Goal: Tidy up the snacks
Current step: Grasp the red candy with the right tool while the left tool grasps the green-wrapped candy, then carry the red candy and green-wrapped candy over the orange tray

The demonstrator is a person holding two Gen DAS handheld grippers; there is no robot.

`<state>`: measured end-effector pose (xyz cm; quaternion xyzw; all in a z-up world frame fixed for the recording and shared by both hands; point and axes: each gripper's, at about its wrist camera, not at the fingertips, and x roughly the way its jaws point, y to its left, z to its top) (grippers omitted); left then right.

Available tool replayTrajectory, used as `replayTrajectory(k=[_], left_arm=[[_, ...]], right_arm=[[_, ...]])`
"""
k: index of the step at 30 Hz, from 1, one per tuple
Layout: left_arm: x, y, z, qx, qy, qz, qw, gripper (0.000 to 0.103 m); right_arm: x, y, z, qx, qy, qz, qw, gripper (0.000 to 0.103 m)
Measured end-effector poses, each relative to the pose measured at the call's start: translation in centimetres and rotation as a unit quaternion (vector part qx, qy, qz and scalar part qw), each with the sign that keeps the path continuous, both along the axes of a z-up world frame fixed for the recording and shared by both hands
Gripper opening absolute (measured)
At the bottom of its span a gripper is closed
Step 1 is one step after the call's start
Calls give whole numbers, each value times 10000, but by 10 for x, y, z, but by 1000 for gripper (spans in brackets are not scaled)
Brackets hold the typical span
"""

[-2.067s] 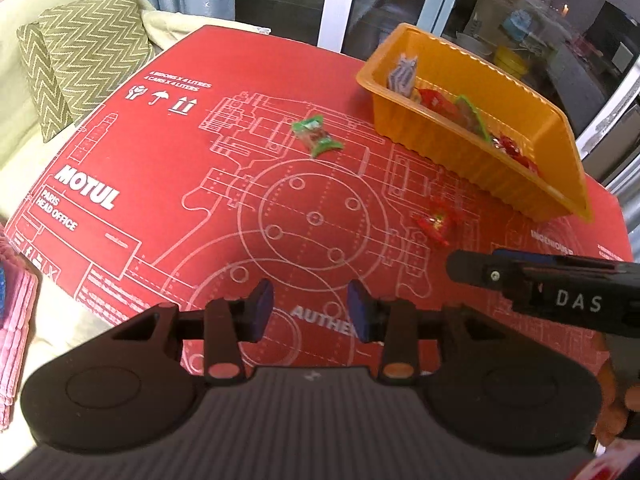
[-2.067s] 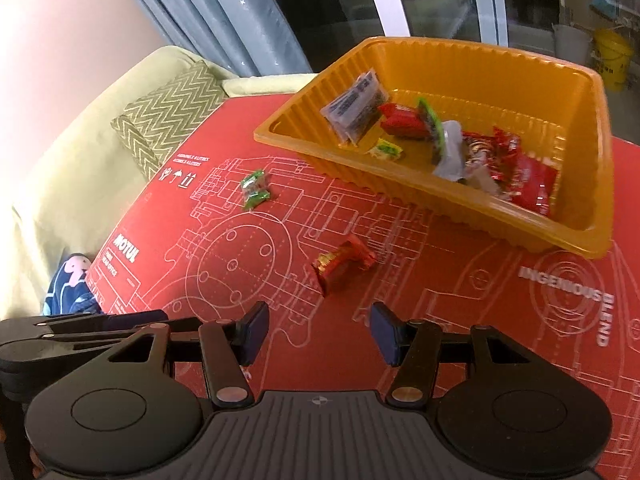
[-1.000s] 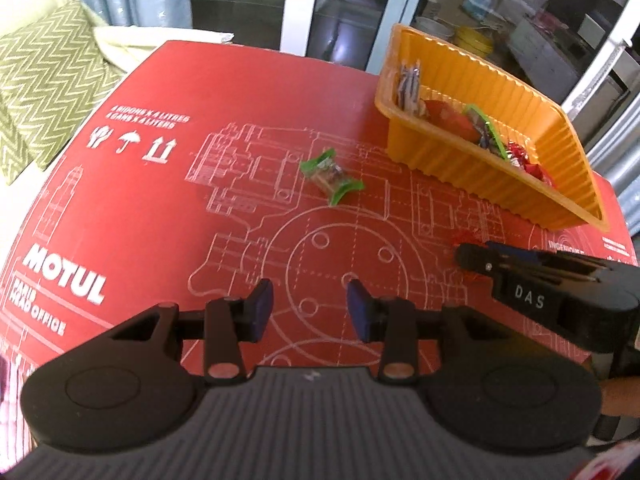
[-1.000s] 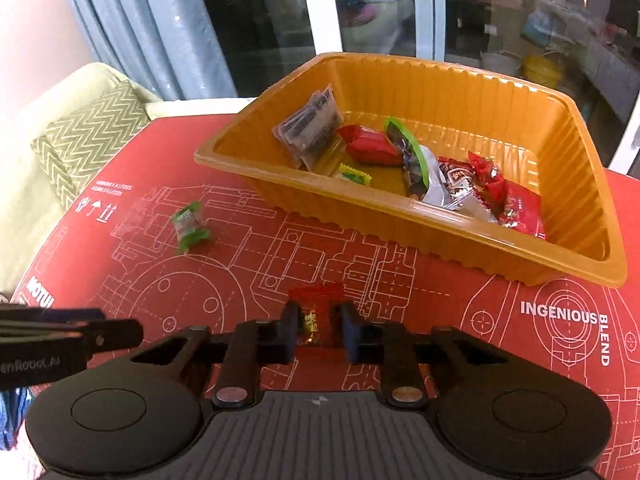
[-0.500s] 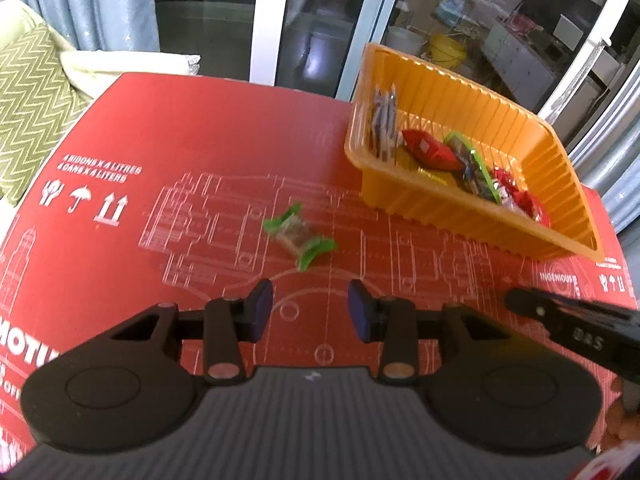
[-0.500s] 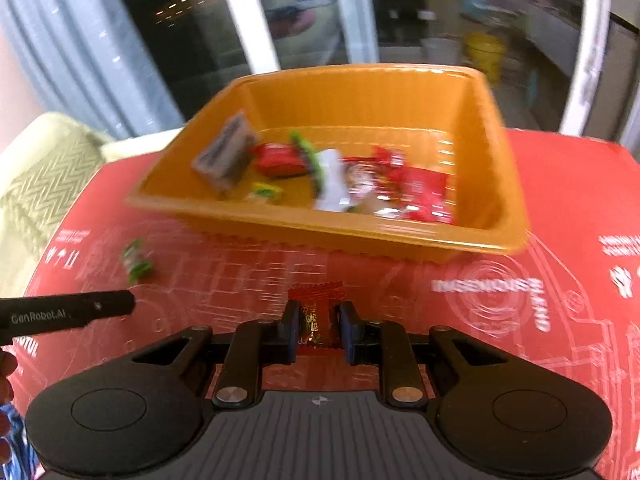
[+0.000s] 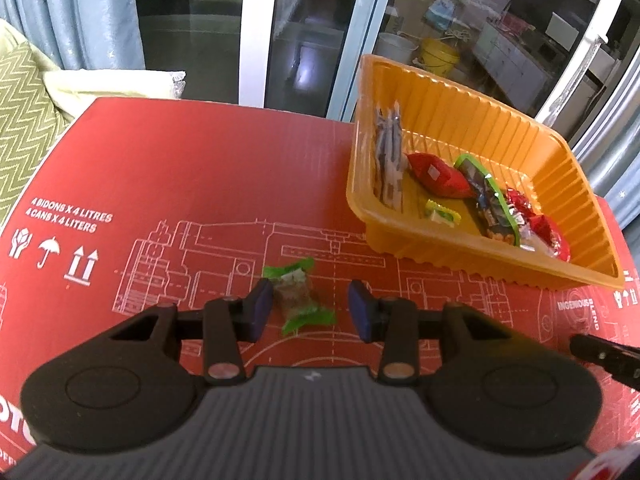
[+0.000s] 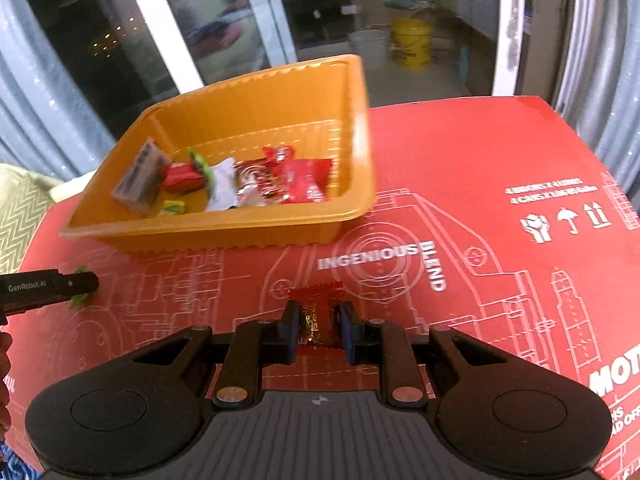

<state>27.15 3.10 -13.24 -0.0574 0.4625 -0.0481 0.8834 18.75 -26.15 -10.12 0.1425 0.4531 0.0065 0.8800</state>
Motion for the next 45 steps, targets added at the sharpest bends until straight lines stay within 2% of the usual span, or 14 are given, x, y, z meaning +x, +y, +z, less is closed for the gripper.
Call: replayTrajectory(k=[11, 17, 33, 45], left_arm=[[-1, -9, -3, 274, -88, -262, 9992, 34], [-2, -6, -2, 312, -65, -237, 9992, 19], [-18, -5, 11, 342, -119, 19, 9993, 18], [-52, -8, 26, 348, -140, 303, 9988, 18]], right_arm=[[-2, -8, 1, 5, 9, -107, 9999, 21], [2, -3, 2, 30, -2, 24, 10000, 21], [-2, -1, 6, 159, -54, 453, 9988, 21], [-15, -10, 17, 310, -128, 872, 9956, 21]])
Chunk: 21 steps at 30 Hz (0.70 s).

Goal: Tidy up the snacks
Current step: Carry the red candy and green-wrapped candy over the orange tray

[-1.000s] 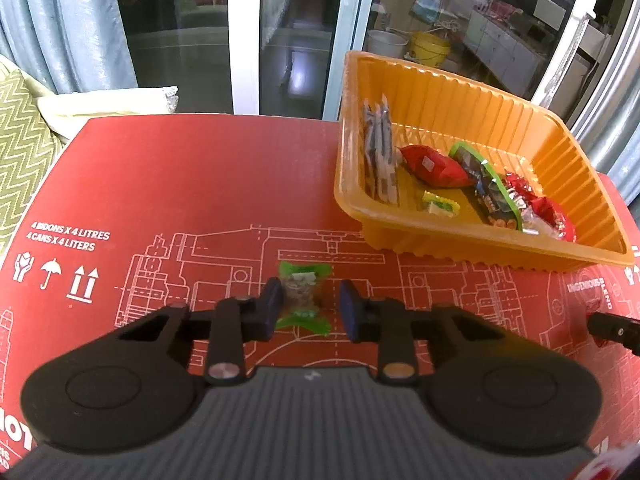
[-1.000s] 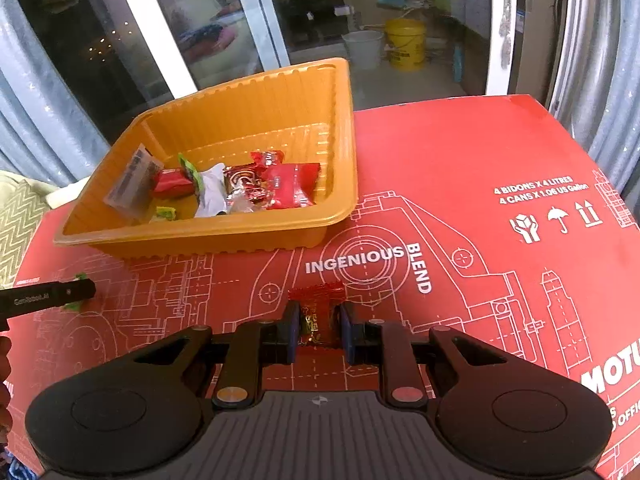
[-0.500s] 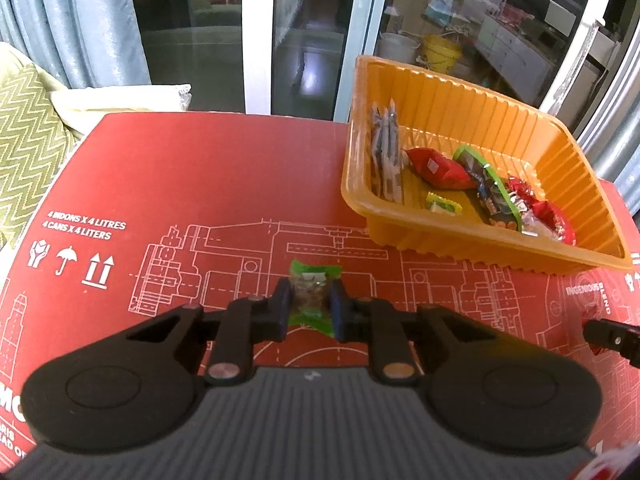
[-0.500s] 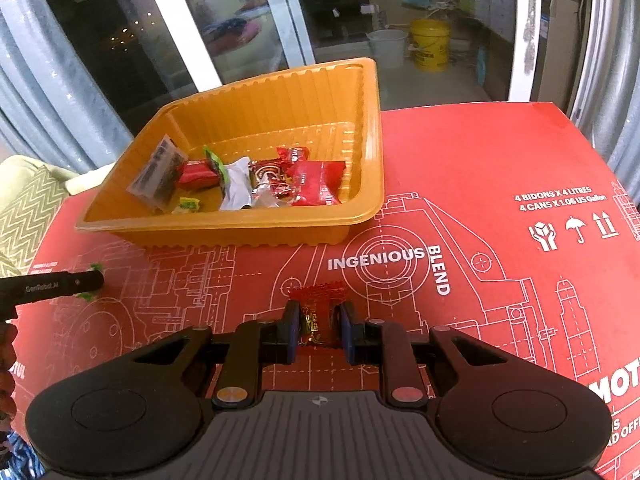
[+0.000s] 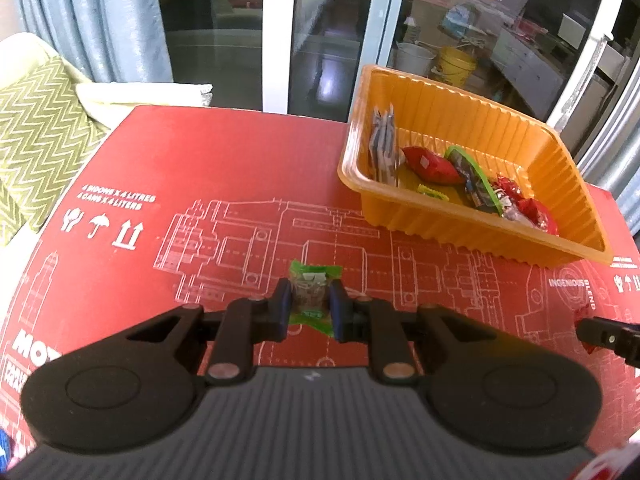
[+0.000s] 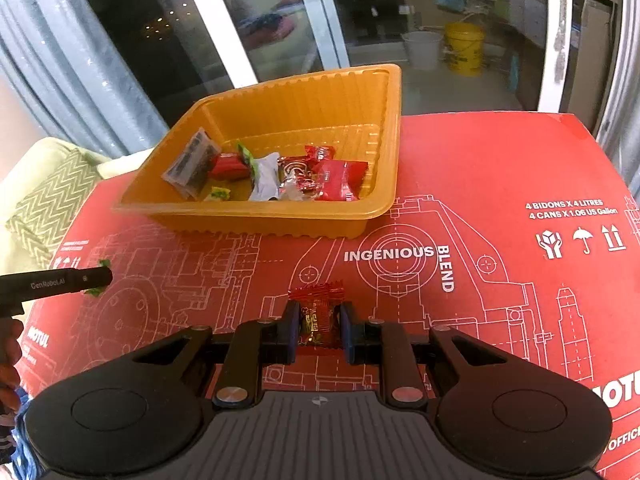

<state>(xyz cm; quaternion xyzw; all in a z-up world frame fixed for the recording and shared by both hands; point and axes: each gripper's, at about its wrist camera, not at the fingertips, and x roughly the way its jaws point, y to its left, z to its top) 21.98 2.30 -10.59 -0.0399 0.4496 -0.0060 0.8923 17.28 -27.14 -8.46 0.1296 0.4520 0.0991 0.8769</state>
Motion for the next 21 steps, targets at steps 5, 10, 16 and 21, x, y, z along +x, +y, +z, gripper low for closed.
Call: replayTrajectory(k=[5, 10, 16, 21], left_arm=[[-13, -6, 10, -56, -62, 105, 9999, 18], [-23, -17, 25, -105, -190, 142, 9997, 18], [-25, -34, 42, -124, -311, 49, 9994, 18], [-17, -49, 54, -218, -417, -74, 9989, 18]], right_arm=[[-4, -5, 5, 75, -35, 197, 9998, 21], [-6, -7, 11, 163, -78, 435, 9989, 21], [-6, -9, 19, 259, -150, 657, 9974, 21], [-4, -11, 30, 322, -247, 808, 9959, 21]])
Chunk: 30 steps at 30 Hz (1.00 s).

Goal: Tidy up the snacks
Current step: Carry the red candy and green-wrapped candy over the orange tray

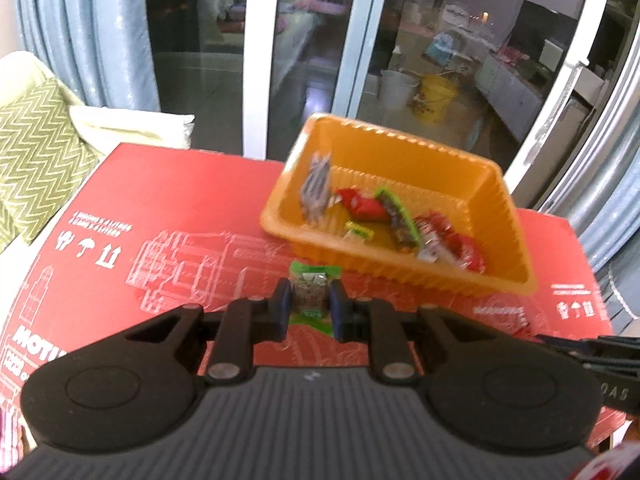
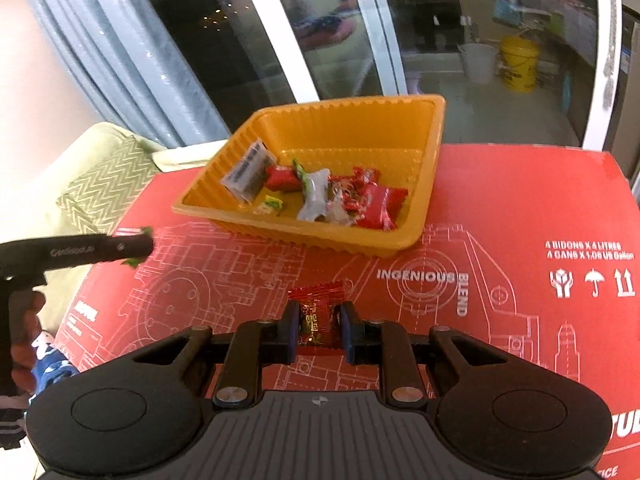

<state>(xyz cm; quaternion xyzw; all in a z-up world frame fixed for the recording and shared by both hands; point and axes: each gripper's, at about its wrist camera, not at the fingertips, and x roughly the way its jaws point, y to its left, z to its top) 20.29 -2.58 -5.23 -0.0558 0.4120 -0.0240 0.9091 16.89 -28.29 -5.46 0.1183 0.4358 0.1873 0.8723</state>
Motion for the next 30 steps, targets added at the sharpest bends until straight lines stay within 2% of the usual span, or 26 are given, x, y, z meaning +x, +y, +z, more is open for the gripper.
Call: replayTrajectory(k=[10, 19, 30], left_arm=[[42, -31, 8, -56, -160, -324, 9993, 18], [83, -55, -4, -63, -21, -516, 9986, 18], [112, -59, -28, -32, 301, -545, 9981, 18]], right_arm=[[21, -3, 22, 142, -286, -12, 9995, 21], [43, -4, 30, 201, -462, -91, 9987, 21], [69, -11, 30, 164, -560, -214, 9981, 21]])
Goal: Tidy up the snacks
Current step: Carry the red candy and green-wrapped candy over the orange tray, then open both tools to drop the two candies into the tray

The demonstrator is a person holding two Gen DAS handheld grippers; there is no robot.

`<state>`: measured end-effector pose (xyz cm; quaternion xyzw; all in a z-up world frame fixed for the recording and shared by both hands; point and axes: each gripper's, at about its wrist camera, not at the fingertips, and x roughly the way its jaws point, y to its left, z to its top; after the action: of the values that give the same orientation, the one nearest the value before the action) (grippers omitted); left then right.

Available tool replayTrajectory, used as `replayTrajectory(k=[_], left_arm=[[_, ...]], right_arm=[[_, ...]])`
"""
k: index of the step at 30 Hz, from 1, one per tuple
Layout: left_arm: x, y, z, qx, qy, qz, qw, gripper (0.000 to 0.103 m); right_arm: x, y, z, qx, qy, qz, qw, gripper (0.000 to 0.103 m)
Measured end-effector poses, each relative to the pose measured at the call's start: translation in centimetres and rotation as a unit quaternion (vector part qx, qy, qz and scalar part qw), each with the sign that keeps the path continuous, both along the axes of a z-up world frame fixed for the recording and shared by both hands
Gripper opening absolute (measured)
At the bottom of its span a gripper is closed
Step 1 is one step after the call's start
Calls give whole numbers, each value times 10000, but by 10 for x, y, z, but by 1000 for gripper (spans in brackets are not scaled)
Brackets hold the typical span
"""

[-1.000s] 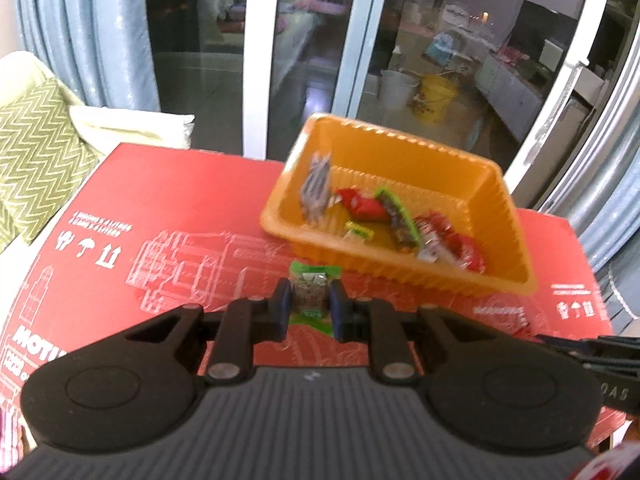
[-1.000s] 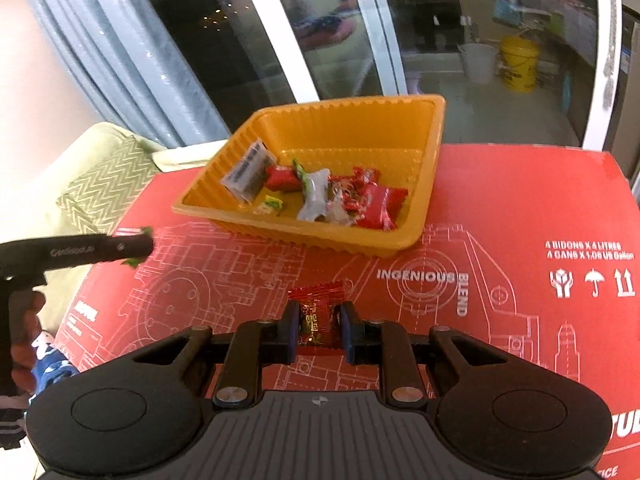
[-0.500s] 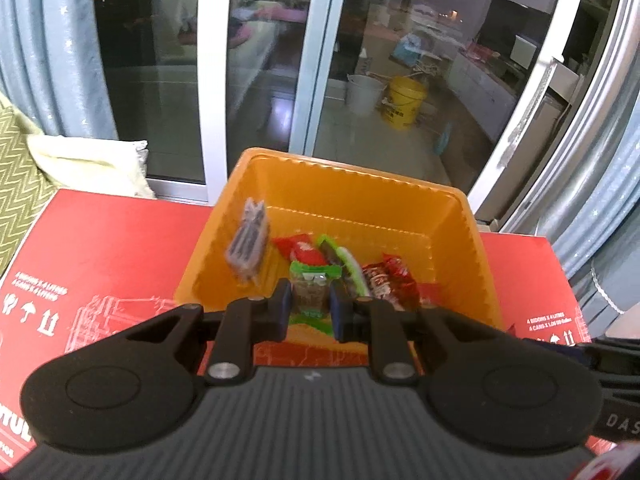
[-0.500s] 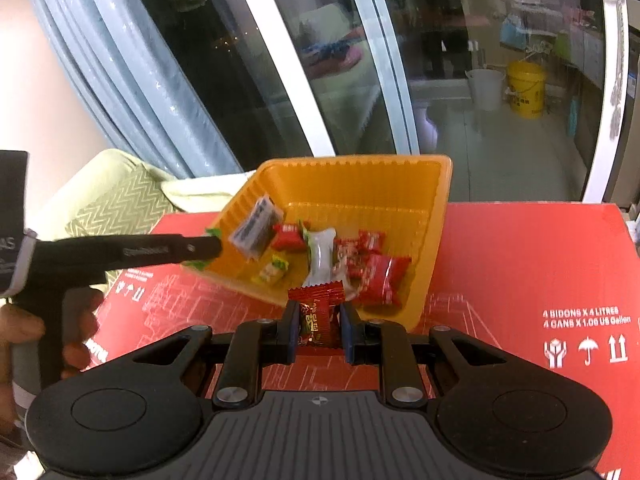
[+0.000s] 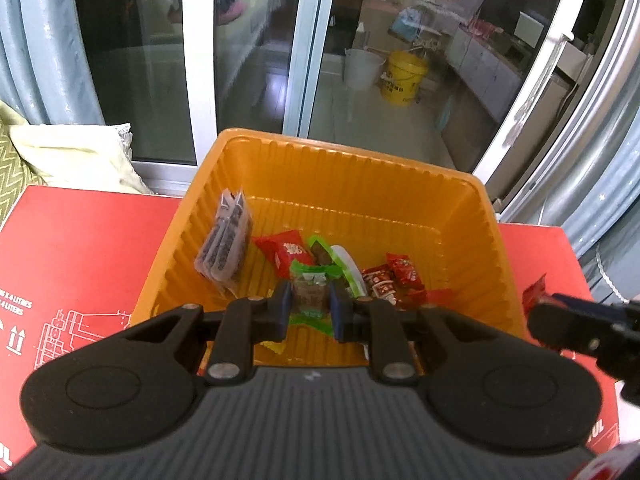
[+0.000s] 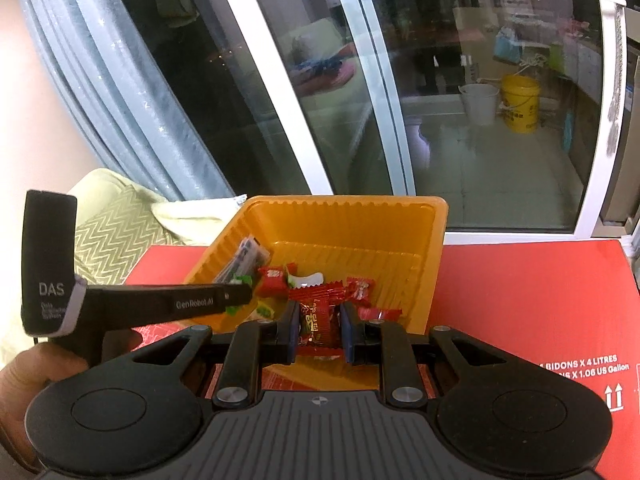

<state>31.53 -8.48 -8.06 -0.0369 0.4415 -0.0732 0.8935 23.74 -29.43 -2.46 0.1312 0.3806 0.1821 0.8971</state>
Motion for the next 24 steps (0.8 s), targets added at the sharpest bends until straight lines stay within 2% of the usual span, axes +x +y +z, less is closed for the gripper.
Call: replayTrajectory(k=[7, 10, 24], left_arm=[[11, 0, -11, -34, 147, -15, 9999, 18], [12, 2, -10, -104, 153, -23, 9998, 24], [18, 27, 0, -95, 108, 157, 9998, 24]], right_arm=[[12, -2, -4, -24, 61, -35, 10000, 21], [16, -3, -6, -44, 101, -63, 9999, 21], [45, -5, -20, -207, 125, -268, 9993, 22]])
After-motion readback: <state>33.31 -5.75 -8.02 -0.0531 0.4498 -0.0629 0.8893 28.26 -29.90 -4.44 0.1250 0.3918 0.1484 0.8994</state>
